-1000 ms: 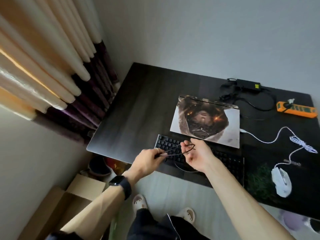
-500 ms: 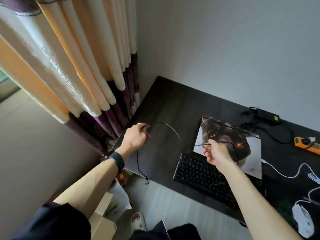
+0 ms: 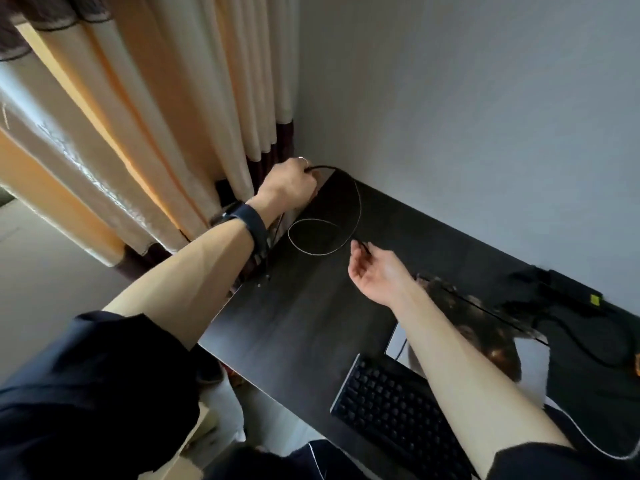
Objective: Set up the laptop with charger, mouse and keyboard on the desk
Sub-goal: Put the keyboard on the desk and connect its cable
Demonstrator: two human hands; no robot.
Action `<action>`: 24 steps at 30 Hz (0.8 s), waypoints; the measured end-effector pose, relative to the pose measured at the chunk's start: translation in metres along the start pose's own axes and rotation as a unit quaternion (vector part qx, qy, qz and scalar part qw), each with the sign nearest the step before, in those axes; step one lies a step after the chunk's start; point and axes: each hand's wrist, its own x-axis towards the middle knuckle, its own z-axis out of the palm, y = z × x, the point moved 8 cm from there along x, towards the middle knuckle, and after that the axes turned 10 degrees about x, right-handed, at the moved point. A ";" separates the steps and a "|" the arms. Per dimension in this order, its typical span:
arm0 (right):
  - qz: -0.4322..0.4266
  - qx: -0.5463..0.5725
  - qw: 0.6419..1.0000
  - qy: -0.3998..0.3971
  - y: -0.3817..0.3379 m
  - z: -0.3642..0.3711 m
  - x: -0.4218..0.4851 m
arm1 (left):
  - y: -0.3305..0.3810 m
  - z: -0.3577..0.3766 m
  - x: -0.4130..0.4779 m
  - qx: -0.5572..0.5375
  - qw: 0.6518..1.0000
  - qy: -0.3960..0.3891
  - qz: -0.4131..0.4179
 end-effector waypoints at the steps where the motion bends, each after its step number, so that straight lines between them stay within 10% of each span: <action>1: 0.010 -0.012 1.000 0.013 0.003 -0.002 0.013 | 0.000 0.001 0.006 0.000 1.000 -0.002 -0.010; 7: 0.051 -0.264 0.959 0.094 -0.012 -0.035 0.075 | -0.012 0.029 0.014 0.010 1.000 -0.022 -0.003; 17: -0.228 -0.603 0.702 0.302 -0.105 -0.138 0.022 | -0.041 0.105 0.070 0.032 0.997 -0.066 0.012; 21: -0.103 -0.648 0.668 0.352 -0.081 -0.216 0.018 | -0.016 0.142 0.081 0.038 0.994 -0.074 0.076; 24: -0.107 -0.616 0.719 0.304 -0.050 -0.212 0.028 | 0.004 0.161 0.087 0.046 0.987 -0.085 0.129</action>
